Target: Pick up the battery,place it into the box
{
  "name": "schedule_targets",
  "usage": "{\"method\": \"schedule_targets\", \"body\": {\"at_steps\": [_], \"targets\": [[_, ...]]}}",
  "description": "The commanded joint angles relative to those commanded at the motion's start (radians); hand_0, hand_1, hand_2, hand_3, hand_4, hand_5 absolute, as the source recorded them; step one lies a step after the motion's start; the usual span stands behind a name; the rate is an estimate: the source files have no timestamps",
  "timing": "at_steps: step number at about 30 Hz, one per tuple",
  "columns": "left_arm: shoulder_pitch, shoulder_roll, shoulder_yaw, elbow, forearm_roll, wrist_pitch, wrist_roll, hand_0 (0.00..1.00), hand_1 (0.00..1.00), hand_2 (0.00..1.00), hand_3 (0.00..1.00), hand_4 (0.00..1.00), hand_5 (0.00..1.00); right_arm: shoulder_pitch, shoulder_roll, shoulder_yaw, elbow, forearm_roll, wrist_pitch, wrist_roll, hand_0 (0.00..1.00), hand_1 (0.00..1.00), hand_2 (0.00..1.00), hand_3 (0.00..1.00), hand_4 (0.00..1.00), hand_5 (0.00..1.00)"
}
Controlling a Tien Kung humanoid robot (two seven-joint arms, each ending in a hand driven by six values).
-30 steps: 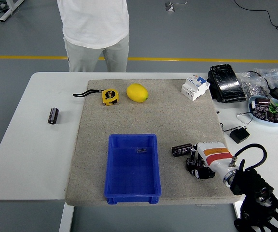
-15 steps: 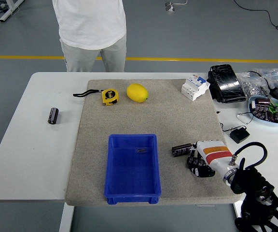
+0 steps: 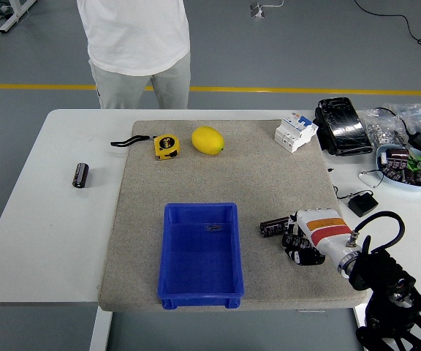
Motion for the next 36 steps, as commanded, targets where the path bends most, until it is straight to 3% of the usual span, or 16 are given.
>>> {"method": "schedule_targets", "body": {"at_steps": [9, 24, 36], "targets": [[-0.001, 0.001, 0.002, 0.001, -0.003, 0.003, 0.0, 0.704, 0.683, 0.728, 0.627, 0.651, 0.658, 0.012, -0.009, -0.008, 0.03, 0.0, 0.011, -0.002, 0.027, 0.219, 0.39, 0.458, 0.817, 0.155], [-0.002, 0.008, 0.007, 0.003, -0.015, 0.008, -0.003, 0.703, 0.682, 0.726, 0.627, 0.651, 0.657, 0.097, -0.041, -0.056, 0.145, 0.0, 0.055, -0.014, 0.028, 0.218, 0.39, 0.456, 0.819, 0.157], [0.006, 0.01, 0.0, 0.003, -0.006, 0.005, 0.002, 0.703, 0.681, 0.726, 0.626, 0.651, 0.658, 0.23, -0.022, -0.172, 0.236, 0.0, 0.085, -0.019, 0.03, 0.218, 0.389, 0.458, 0.821, 0.156]]}}
